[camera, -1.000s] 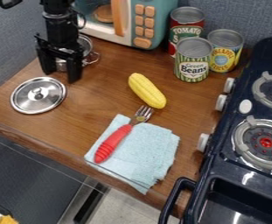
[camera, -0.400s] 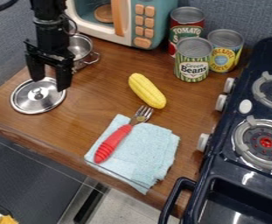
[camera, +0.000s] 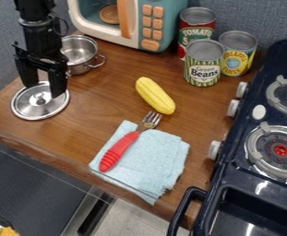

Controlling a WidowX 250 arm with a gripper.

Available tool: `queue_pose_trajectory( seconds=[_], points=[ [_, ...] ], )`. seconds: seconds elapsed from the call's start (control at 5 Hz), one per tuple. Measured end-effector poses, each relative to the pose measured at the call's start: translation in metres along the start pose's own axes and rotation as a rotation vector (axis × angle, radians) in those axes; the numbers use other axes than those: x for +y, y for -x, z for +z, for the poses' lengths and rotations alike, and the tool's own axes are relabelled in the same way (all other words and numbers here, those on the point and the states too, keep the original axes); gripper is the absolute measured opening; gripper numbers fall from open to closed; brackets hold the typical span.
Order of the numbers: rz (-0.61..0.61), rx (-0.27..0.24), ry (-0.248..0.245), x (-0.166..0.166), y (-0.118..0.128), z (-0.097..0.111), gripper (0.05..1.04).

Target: Moved the pot lid to the centre of the table

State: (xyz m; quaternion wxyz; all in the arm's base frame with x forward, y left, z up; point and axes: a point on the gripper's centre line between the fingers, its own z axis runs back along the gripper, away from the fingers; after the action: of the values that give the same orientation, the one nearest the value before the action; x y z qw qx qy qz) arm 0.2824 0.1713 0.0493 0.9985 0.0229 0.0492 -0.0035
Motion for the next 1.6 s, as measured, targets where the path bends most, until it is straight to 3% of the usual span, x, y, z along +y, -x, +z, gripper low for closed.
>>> queue_pose_trajectory(
  seconds=[0.2,0.8,1.0,1.6],
  points=[
    [0.047,-0.024,-0.032,0.012,-0.005,0.003,1.001],
    [0.066,-0.019,-0.009,0.022,-0.009,-0.003,1.001],
    [0.070,0.009,-0.027,0.025,-0.005,-0.004,1.001],
    [0.073,0.075,0.020,0.031,-0.009,-0.039,1.001]
  ],
)
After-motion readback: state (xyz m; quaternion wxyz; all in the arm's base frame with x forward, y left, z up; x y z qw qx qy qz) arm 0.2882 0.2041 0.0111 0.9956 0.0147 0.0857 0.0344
